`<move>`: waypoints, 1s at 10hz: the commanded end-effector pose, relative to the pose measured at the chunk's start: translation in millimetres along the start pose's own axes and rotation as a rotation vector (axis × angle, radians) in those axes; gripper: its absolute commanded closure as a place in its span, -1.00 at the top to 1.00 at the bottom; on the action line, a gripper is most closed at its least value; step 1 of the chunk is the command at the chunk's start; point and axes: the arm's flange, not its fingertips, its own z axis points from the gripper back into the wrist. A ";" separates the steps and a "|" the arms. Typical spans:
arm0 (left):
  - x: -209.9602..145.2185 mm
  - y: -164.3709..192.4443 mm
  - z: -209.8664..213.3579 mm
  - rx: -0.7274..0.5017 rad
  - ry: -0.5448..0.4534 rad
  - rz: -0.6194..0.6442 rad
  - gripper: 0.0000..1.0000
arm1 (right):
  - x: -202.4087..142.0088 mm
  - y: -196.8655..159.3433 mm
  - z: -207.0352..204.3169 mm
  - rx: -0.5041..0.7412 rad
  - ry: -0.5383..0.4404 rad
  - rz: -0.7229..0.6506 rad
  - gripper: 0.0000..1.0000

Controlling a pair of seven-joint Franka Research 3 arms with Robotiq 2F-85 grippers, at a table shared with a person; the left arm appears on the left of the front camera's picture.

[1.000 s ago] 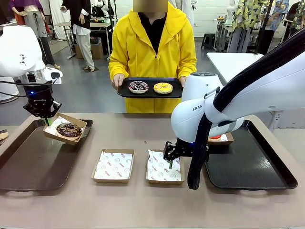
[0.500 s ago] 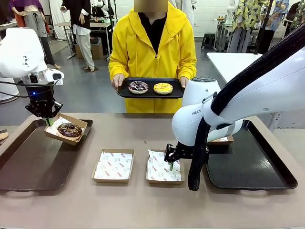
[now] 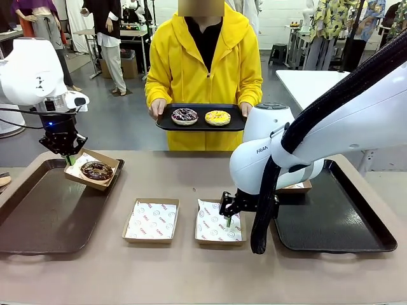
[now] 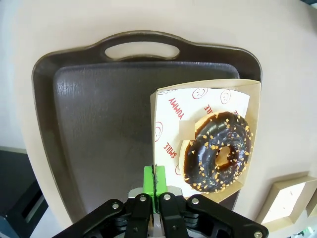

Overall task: Individually package the donuts and arrange them on the tray.
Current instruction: Place the picked Paper togo box on the Handle tray while simultaneously picking up another Paper togo box from the table with the other hand.

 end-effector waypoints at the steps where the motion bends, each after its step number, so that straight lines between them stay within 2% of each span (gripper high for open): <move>1: 13.5 -6.3 -3.6 0.032 -0.005 0.004 -0.98 | 2.0 5.0 -3.9 -0.017 -0.030 -0.012 1.00; 10: 17.1 -6.9 -12.3 0.059 0.004 0.023 -0.98 | 0.7 9.5 0.1 -0.024 -0.054 -0.005 1.00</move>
